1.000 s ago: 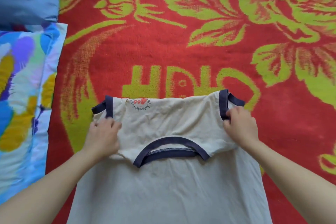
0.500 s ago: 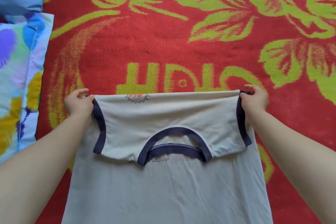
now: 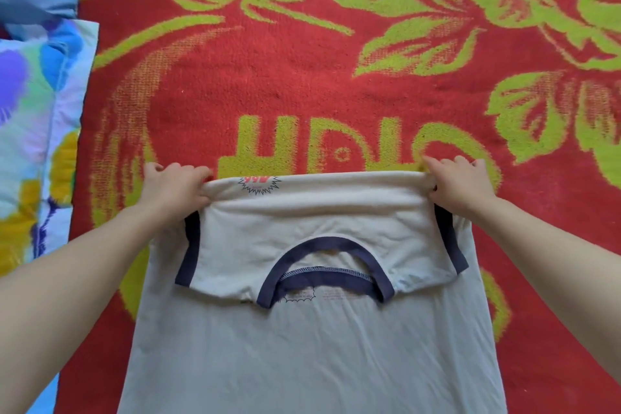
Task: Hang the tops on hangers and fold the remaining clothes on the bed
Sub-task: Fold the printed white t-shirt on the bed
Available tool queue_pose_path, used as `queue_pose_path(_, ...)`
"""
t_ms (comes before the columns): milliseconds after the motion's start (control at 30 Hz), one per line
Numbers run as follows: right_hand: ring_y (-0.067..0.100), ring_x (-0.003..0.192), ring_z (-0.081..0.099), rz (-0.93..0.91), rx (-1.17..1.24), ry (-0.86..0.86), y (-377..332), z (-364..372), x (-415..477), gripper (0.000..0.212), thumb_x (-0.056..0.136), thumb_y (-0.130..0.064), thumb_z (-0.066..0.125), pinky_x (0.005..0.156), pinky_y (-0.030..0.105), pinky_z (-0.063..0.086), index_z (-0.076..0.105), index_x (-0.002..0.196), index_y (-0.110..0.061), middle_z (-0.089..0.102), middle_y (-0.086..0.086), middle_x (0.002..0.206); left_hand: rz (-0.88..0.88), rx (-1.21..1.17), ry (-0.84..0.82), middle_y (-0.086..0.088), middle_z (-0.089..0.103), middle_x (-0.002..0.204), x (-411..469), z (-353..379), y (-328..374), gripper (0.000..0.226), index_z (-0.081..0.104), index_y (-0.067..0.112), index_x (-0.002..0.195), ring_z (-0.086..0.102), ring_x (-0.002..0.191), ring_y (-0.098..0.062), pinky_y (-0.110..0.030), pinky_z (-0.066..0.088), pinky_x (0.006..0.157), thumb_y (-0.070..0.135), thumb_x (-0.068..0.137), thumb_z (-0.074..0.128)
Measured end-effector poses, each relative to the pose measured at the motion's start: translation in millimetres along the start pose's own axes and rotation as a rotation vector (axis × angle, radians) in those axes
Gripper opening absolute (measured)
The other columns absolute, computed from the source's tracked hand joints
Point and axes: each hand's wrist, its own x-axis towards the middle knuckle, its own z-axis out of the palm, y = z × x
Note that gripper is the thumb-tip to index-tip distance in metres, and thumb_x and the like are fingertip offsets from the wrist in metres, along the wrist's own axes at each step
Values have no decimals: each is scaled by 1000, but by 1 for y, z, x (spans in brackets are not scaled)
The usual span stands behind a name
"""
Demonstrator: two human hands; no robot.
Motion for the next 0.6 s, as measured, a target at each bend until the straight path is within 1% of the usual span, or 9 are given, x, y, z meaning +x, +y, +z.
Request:
queue_pose_path(33,28,110,45,1,0,28,4,-2,-1,25,87,-19,51,81,37,28,55,112,-20,55,4,104,16,2,17,5,61,99,-1,-5,-3,12,59,30,97,49,107,-21,-36,27,88,32,86,56)
queue_pose_path(67,28,106,45,2,23,45,8,-6,-6,8,87,-21,53,78,36,26,57,93,-18,52,2,92,41,-37,17,6,58,86,-3,-9,-7,8,55,26,78,48,102,-21,-34,27,83,30,85,57)
queue_pose_path(133,27,100,43,-10,124,118,21,-9,-14,8,87,-25,59,75,35,22,58,83,-18,46,-1,85,121,-131,-22,7,46,71,-9,-18,-19,31,40,25,62,42,88,-20,-32,26,72,26,84,63)
queue_pose_path(200,29,96,45,-46,233,230,32,-9,-31,12,83,-22,66,72,34,21,62,83,-11,51,3,86,196,-267,0,7,43,68,-24,-24,-29,34,39,23,63,42,80,-20,-34,29,66,21,82,68)
queue_pose_path(267,33,89,51,-104,309,316,41,-6,-53,13,77,-13,73,69,34,22,62,77,-4,60,8,83,218,-352,31,2,51,67,-43,-23,-39,23,50,16,71,50,73,-25,-39,36,60,19,81,70)
queue_pose_path(333,33,76,56,-168,331,395,47,-1,-81,17,70,-5,78,68,33,25,61,70,-4,61,7,72,265,-345,146,6,48,57,-70,-17,-47,22,53,14,75,50,59,-26,-32,31,47,19,78,75)
queue_pose_path(400,31,72,58,-243,318,528,51,6,-107,17,71,-8,77,67,30,25,60,66,-5,61,7,67,394,-331,301,9,43,50,-94,-8,-55,33,45,23,74,49,47,-27,-23,26,43,19,73,78)
queue_pose_path(500,22,85,52,-352,172,699,54,20,-149,21,78,-22,55,67,32,27,60,65,-6,64,7,71,584,-277,443,0,50,52,-137,2,-56,20,37,25,76,50,47,-27,-26,33,44,36,76,53)
queue_pose_path(600,24,86,52,-452,-5,762,57,43,-180,11,75,-10,57,71,36,33,55,64,-11,62,4,68,732,-142,589,-4,51,57,-173,27,-49,10,36,23,77,42,58,-20,-29,34,46,24,83,44)
